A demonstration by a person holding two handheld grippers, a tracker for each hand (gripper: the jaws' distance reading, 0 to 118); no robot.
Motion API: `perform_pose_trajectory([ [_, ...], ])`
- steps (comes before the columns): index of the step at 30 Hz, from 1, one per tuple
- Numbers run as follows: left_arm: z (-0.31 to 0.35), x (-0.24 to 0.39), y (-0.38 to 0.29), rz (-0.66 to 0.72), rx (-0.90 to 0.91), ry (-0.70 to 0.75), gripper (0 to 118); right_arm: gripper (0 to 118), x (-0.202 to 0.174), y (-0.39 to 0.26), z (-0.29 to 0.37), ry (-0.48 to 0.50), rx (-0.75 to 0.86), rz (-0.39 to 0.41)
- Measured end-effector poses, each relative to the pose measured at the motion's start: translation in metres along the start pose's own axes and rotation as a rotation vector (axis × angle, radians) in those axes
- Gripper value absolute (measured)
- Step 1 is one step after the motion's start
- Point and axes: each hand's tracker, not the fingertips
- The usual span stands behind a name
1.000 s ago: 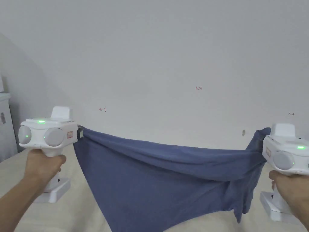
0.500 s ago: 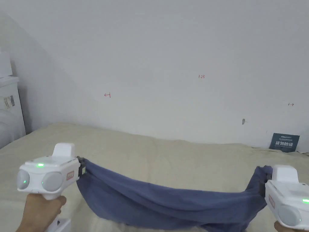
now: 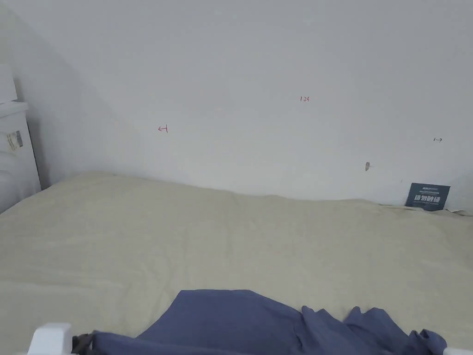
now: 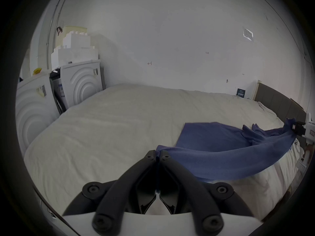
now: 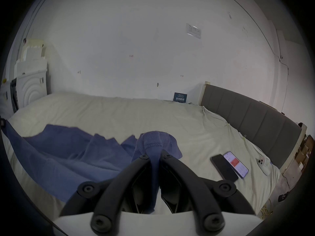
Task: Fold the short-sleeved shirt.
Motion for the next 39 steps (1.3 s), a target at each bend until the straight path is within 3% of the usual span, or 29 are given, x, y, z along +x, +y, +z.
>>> perform_pose_trajectory([
  [13,0.022,-0.006,-0.098,-0.019,-0.201,0.028,0,4,-0.006,-0.116,0.029,-0.027,-0.225,-0.018],
  [20,0.01,-0.008,-0.111,-0.018,-0.242,0.031,0,5,-0.009,-0.127,0.026,-0.027,-0.254,-0.013],
  [23,0.009,-0.009,-0.113,-0.023,-0.244,0.025,1,13,-0.009,-0.118,0.031,-0.014,-0.245,-0.011],
  [25,0.016,-0.011,-0.109,-0.007,-0.219,0.02,10,41,-0.007,-0.109,0.038,-0.015,-0.224,-0.026],
  [27,0.026,-0.011,-0.102,0.0,-0.16,0.012,12,47,-0.004,-0.101,0.04,-0.01,-0.189,-0.042],
  [28,0.032,-0.011,-0.097,-0.006,-0.138,0.022,21,65,-0.004,-0.094,0.044,-0.003,-0.167,-0.052],
  [30,0.044,-0.009,-0.086,-0.018,-0.061,0.02,31,65,-0.003,-0.077,0.052,0.009,-0.12,-0.07],
  [33,0.059,-0.006,-0.067,-0.012,0.039,0.032,62,65,-0.01,-0.052,0.058,0.026,-0.064,-0.057],
  [39,0.075,0.006,-0.032,0.012,0.157,0.028,65,65,-0.036,-0.022,0.056,0.093,-0.006,-0.093],
])
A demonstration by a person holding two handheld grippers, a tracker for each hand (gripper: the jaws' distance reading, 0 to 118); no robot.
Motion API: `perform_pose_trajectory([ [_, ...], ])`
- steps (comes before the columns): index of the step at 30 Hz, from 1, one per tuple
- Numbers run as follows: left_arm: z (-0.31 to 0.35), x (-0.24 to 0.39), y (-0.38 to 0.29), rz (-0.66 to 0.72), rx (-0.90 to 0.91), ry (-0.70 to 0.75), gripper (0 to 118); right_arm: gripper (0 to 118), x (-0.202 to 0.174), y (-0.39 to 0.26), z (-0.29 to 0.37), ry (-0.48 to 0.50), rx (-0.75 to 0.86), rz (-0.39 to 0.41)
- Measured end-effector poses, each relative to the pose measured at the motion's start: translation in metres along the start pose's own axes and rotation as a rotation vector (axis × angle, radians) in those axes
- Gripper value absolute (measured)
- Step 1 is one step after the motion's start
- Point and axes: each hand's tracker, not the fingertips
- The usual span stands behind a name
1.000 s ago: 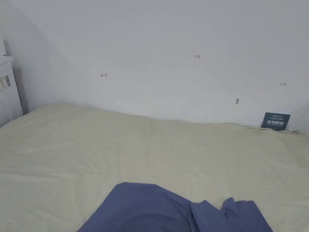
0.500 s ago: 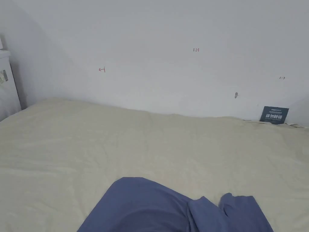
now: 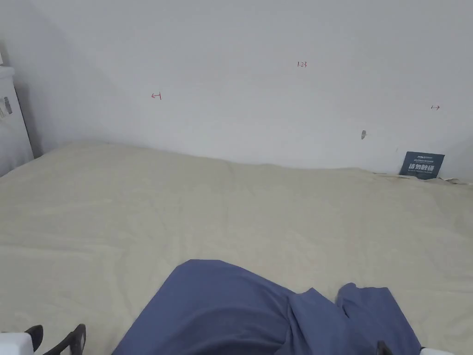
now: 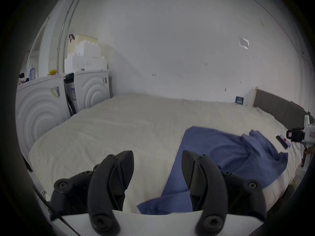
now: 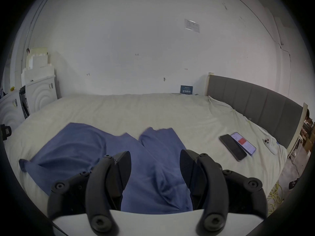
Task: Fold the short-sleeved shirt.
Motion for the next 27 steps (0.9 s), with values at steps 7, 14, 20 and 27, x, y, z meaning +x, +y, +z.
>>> perform_pose_trajectory([
  [7,-0.004,0.038,0.004,-0.073,0.01,-0.041,8,9,-0.038,0.002,0.002,0.079,0.055,0.0],
  [14,-0.001,0.066,-0.006,-0.089,0.045,-0.028,0,0,-0.059,0.003,0.01,0.078,0.104,-0.006],
  [20,-0.019,0.071,-0.002,-0.032,0.016,-0.06,0,0,-0.059,0.004,-0.004,0.05,0.062,-0.019],
  [27,-0.11,0.074,0.036,-0.013,-0.095,-0.112,0,0,-0.056,0.006,-0.029,0.049,0.013,0.004],
])
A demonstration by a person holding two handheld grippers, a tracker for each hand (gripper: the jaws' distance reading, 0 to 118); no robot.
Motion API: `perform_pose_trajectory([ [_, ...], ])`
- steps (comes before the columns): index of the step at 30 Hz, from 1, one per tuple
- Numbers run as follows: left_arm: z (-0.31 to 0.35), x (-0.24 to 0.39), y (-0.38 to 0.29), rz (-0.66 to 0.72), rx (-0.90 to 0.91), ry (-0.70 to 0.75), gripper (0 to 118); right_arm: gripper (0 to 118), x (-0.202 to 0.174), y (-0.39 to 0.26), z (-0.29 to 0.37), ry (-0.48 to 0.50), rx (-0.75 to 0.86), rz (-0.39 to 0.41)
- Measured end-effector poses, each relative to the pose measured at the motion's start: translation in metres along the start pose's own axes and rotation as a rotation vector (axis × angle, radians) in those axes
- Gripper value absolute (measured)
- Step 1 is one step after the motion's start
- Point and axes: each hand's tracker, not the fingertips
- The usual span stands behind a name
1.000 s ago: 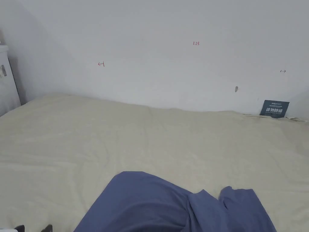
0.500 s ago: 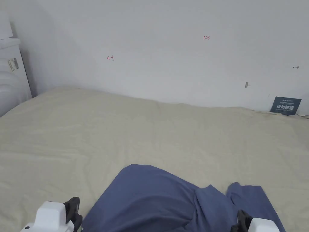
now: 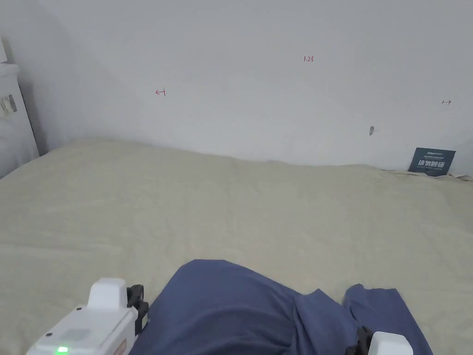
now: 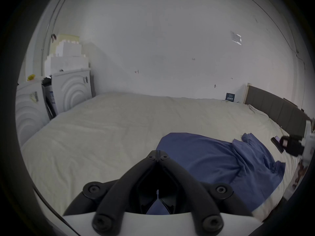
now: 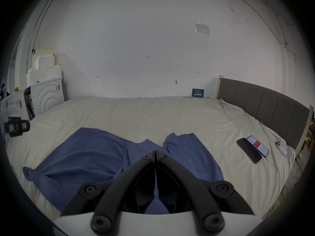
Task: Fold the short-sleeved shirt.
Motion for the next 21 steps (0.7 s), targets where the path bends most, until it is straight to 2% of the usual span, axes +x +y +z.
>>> perform_pose_trajectory([
  [8,-0.145,-0.001,0.055,0.03,-0.233,-0.112,0,0,-0.002,0.005,-0.024,0.024,-0.045,0.018],
  [9,-0.163,0.0,0.059,0.031,-0.256,-0.13,6,0,-0.002,0.005,-0.027,0.025,-0.05,0.018],
  [12,-0.209,0.01,0.068,-0.025,-0.341,-0.116,46,0,-0.001,0.002,-0.037,0.037,-0.075,0.021],
  [13,-0.221,0.011,0.068,-0.025,-0.371,-0.117,65,0,-0.001,0.001,-0.04,0.035,-0.079,0.024],
  [14,-0.237,0.013,0.069,-0.019,-0.403,-0.132,72,0,-0.001,-0.001,-0.044,0.035,-0.086,0.032],
  [16,-0.261,0.015,0.067,-0.002,-0.441,-0.133,75,0,0.0,-0.003,-0.049,0.038,-0.103,0.035],
  [21,-0.303,0.033,0.055,-0.089,-0.53,-0.112,75,0,0.003,-0.011,-0.064,0.039,-0.137,0.042],
])
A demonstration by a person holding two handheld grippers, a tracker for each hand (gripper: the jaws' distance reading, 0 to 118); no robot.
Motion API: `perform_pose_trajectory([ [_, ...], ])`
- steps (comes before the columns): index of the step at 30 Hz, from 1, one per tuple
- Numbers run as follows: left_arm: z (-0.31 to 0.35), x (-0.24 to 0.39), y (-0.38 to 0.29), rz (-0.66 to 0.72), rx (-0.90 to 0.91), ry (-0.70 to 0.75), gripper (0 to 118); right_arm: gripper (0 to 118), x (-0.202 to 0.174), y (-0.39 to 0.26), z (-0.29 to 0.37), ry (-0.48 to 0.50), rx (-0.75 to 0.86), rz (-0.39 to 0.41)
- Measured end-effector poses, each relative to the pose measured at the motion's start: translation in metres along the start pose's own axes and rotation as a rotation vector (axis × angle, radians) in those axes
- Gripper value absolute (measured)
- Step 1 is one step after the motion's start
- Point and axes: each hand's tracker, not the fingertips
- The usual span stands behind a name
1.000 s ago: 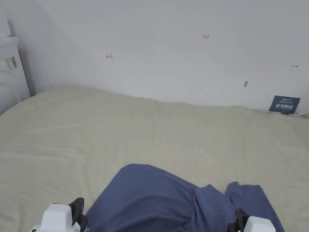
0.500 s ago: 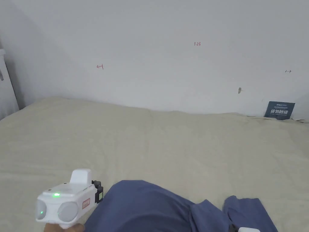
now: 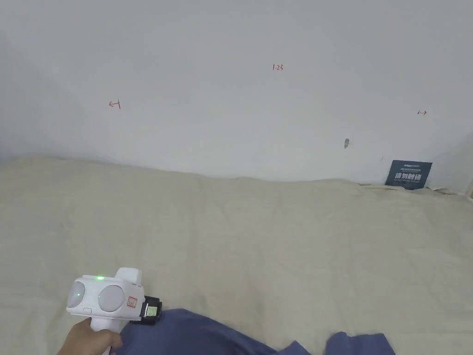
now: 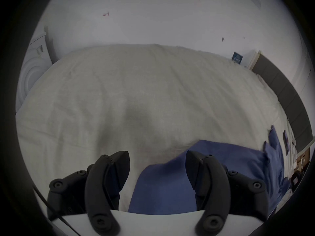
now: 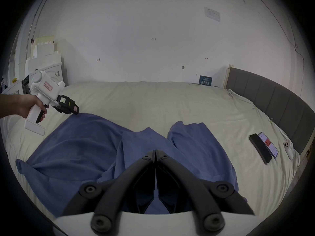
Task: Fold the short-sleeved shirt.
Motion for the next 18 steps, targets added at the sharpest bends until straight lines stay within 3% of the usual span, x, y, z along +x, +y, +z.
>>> perform_pose_trajectory([
  [3,-0.013,0.016,-0.004,-0.048,-0.065,0.039,74,0,0.002,-0.005,-0.007,-0.005,-0.021,0.008],
  [7,-0.015,0.036,-0.014,-0.133,-0.012,0.12,68,0,0.003,-0.008,-0.012,-0.008,-0.039,-0.007],
  [9,-0.013,0.043,-0.016,-0.15,-0.006,0.113,54,0,0.003,-0.009,-0.013,-0.011,-0.043,-0.01],
  [13,-0.012,0.054,-0.02,-0.218,-0.001,0.117,12,0,0.004,-0.012,-0.013,-0.012,-0.047,-0.019],
  [14,-0.011,0.054,-0.02,-0.219,-0.01,0.052,6,0,0.005,-0.012,-0.013,-0.012,-0.047,-0.023],
  [18,-0.003,0.053,-0.016,-0.2,-0.001,0.09,1,0,0.013,-0.012,-0.012,-0.029,-0.054,-0.032],
])
